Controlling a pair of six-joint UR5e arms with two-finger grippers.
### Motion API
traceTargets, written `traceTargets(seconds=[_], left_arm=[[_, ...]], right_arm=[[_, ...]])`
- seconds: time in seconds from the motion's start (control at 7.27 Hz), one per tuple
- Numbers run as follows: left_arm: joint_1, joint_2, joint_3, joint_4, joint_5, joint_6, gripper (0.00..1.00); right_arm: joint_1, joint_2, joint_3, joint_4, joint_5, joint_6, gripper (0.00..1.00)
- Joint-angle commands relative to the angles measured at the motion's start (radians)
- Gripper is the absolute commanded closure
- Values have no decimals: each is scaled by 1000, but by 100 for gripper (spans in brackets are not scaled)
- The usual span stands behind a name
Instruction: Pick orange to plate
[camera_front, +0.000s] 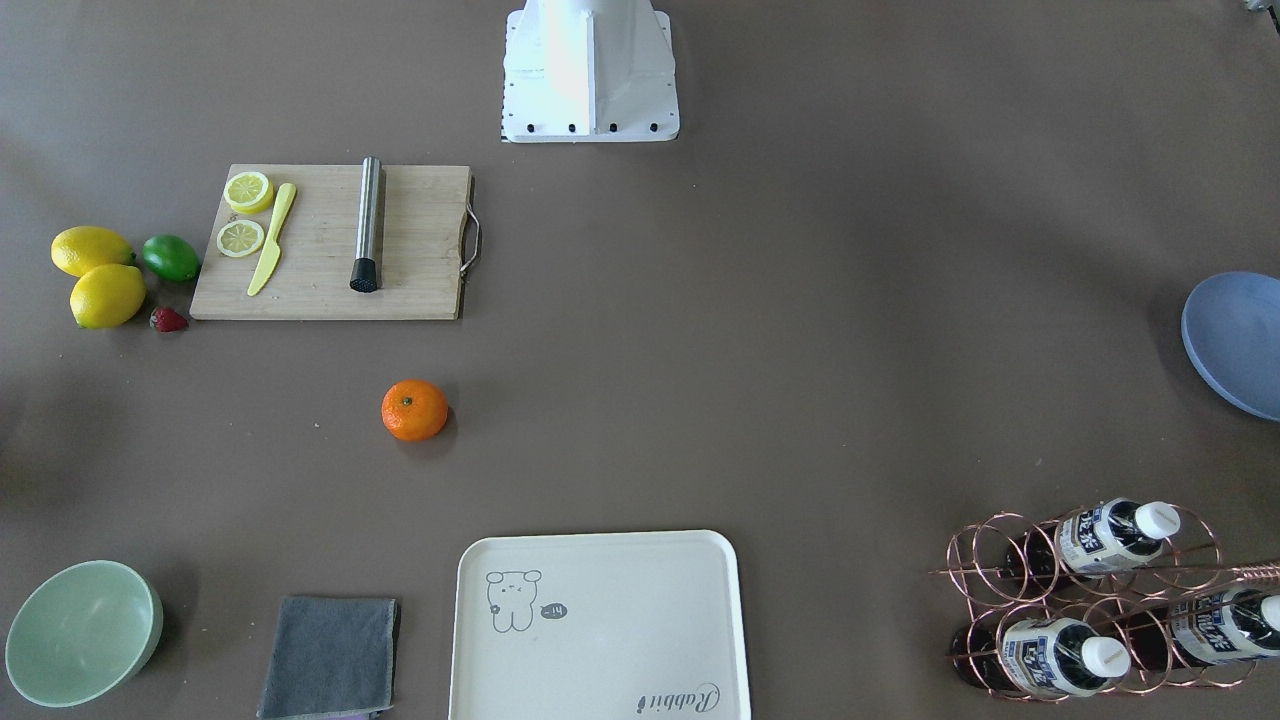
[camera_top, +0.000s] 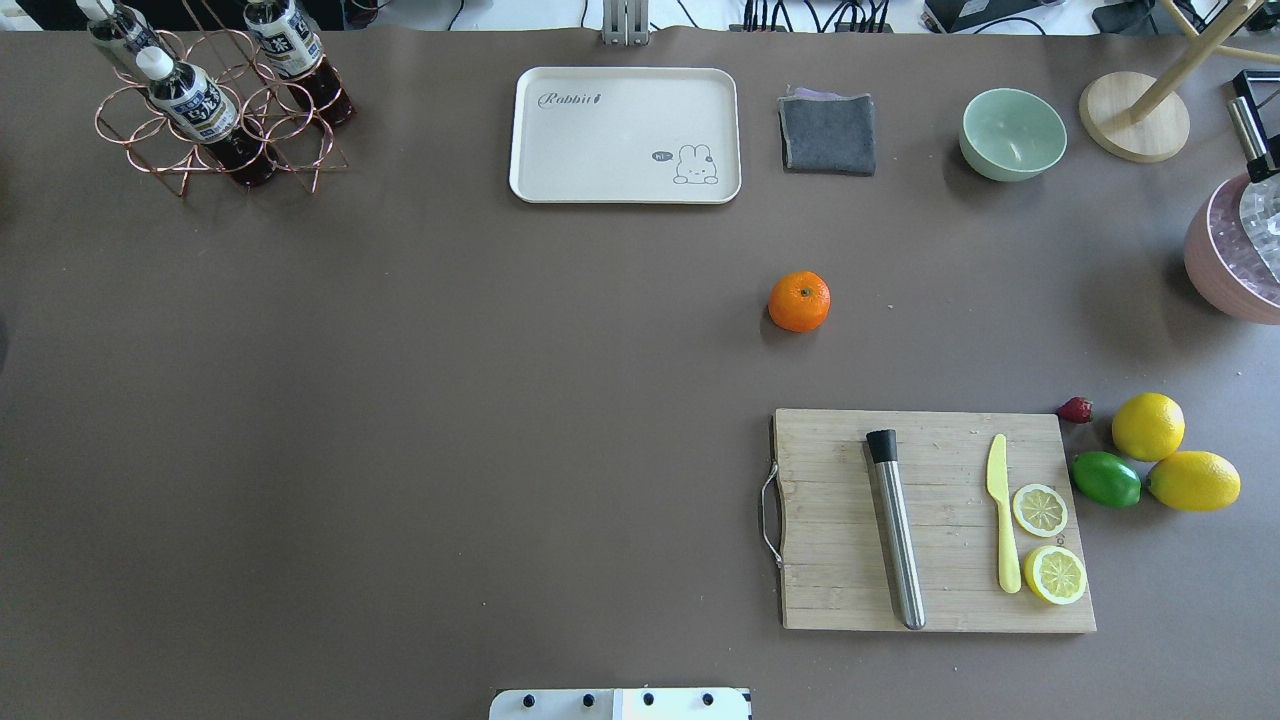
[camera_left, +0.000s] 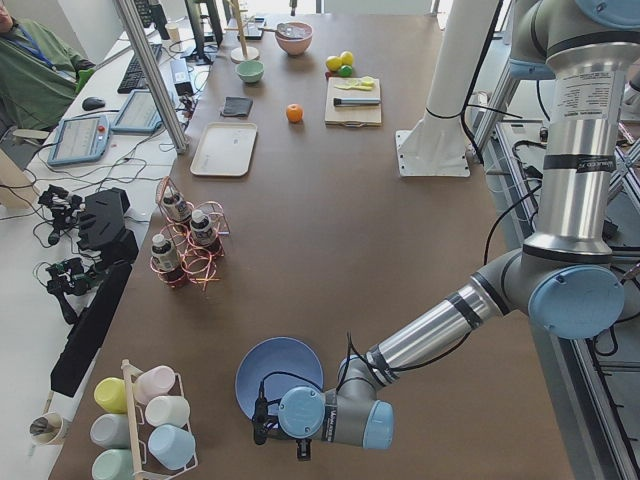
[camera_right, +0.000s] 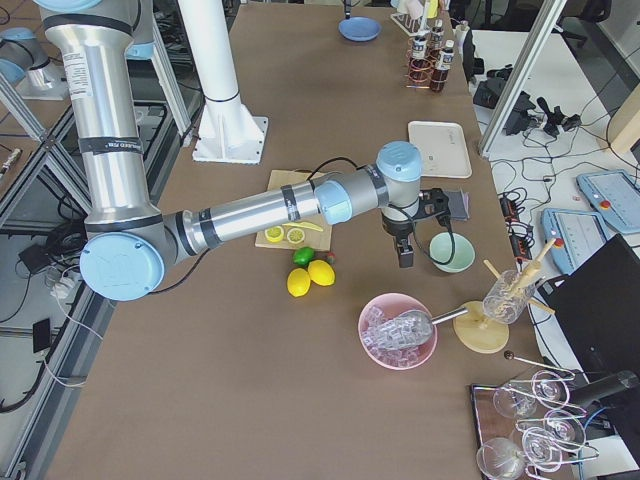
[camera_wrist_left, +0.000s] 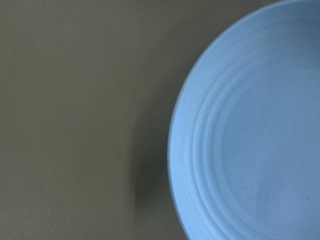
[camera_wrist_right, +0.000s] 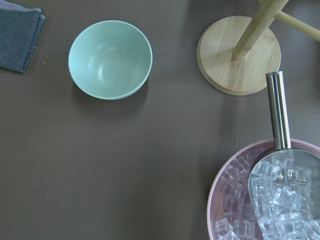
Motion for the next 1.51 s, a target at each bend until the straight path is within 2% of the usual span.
traceTargets(seconds=[0.0,0.14,0.28,0.69,0.83,0.96,1.24,1.38], left_arm=[[5,3,9,7,-11,0,3],[5,1,9,7,-11,0,4],[7,-6,11,9,-9,-3,11],[39,-20,9,7,-11,-3,15],[40,-20,9,7,-14,-21,29],[40,-20,9,7,-14,-22,33],[40,-17,11,7,-14,-22,34],[40,-14,9,7,-14,-22,55]], right_arm=[[0,11,-6,2,-1,0,0],[0,11,-5,2,-1,0,0],[0,11,0,2,-1,0,0],[2,11,6,2,-1,0,0],[0,11,5,2,-1,0,0],[0,11,6,2,-1,0,0],[2,11,6,2,-1,0,0],[0,11,6,2,-1,0,0]])
